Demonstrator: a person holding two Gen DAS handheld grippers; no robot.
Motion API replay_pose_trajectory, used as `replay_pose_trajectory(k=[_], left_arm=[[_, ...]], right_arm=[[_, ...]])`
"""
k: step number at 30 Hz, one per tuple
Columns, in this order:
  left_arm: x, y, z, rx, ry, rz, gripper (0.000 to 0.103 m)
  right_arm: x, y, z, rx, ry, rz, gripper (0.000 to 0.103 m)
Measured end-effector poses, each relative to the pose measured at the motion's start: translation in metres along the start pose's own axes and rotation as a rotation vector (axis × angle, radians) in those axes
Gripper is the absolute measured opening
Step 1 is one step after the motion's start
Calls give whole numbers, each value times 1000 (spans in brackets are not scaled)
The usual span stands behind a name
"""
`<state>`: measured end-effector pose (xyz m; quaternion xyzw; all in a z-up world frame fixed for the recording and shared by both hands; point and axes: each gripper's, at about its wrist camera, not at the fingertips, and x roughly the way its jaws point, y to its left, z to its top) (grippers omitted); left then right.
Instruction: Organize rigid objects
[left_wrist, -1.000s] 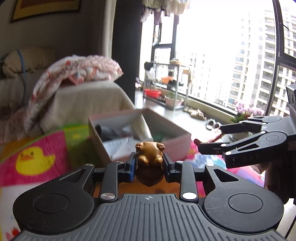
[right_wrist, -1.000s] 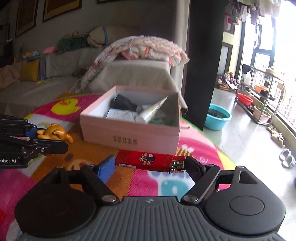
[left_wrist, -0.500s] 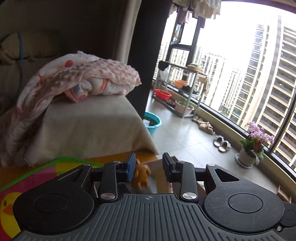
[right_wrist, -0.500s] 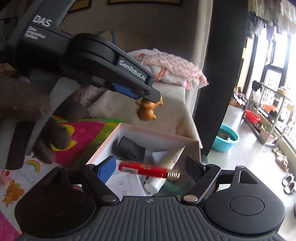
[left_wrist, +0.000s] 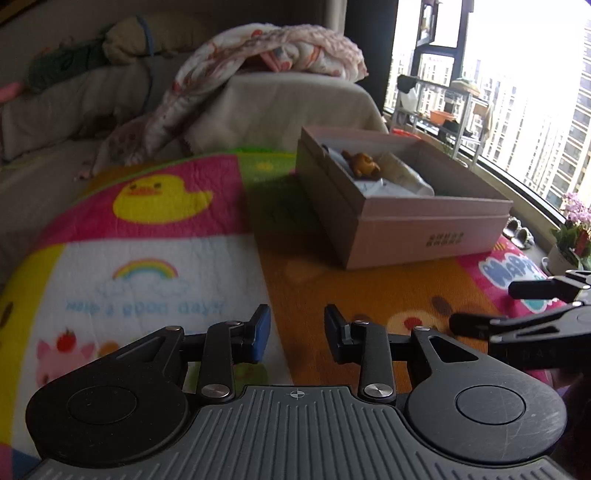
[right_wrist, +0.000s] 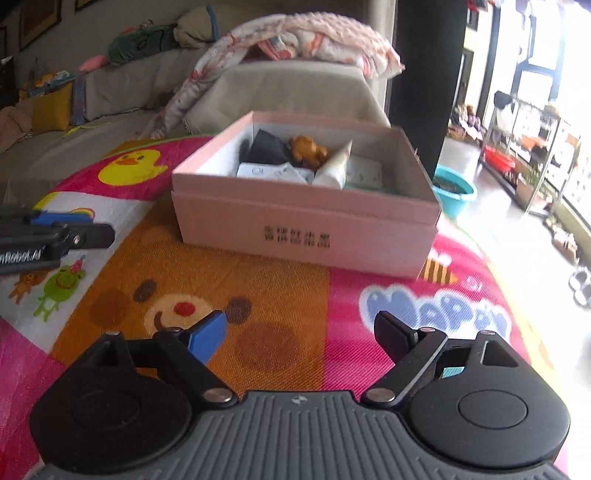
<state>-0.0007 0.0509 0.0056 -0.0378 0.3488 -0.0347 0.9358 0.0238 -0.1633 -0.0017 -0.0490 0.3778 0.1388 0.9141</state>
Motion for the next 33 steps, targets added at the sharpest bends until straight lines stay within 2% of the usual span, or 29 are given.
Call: replay_pose_trajectory(k=[1, 2, 4, 9, 12, 17, 22, 33], left_arm=[[0, -4, -7, -5, -44, 11, 38], [1, -10, -11, 23, -55, 24, 40], [4, -23, -9, 87, -56, 36, 42], [10, -33, -6, 55, -61, 44, 50], [11, -41, -8, 80, -64, 76, 50], [8, -40, -10, 43, -61, 68, 50], [8, -44, -11, 35, -63, 96, 50], [7, -44, -11, 32, -65, 95, 51]], right_arm=[[0, -2, -3, 30, -15, -24, 98], [3, -4, -5, 46, -6, -44, 103], [2, -8, -6, 60, -14, -29, 103], [2, -7, -10, 46, -44, -34, 103], [2, -8, -10, 56, -63, -35, 103], [6, -8, -6, 66, -72, -57, 103], [7, -8, -6, 72, -80, -60, 103], [6, -8, -8, 70, -85, -63, 103]])
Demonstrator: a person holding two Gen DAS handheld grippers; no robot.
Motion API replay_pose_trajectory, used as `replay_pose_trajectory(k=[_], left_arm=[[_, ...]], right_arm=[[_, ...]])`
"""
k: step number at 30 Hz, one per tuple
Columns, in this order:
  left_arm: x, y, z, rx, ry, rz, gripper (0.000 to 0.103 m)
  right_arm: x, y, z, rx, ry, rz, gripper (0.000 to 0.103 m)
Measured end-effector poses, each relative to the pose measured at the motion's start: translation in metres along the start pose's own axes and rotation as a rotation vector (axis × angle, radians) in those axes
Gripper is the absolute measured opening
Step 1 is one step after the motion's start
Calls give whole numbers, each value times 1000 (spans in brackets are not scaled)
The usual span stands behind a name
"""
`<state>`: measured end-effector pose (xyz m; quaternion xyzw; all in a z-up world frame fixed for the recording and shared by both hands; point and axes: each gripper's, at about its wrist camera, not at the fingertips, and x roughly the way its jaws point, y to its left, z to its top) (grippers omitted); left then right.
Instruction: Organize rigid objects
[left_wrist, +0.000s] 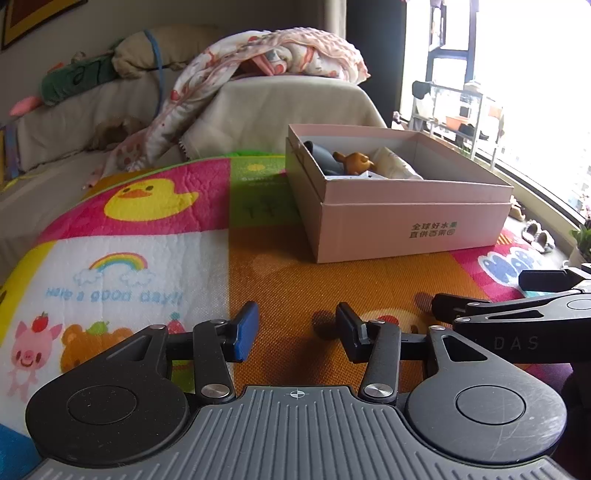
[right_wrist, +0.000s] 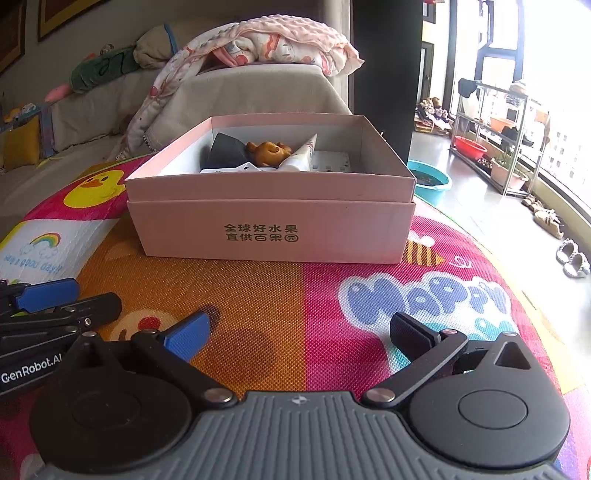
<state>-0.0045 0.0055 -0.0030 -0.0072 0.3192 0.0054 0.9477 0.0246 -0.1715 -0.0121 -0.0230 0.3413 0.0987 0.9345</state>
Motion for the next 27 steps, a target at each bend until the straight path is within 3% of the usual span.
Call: replay_pose_trajectory(k=[27], left_arm=[[0, 1, 0, -9, -1, -7, 50]], right_arm=[[0, 0, 0, 1, 0, 0, 103]])
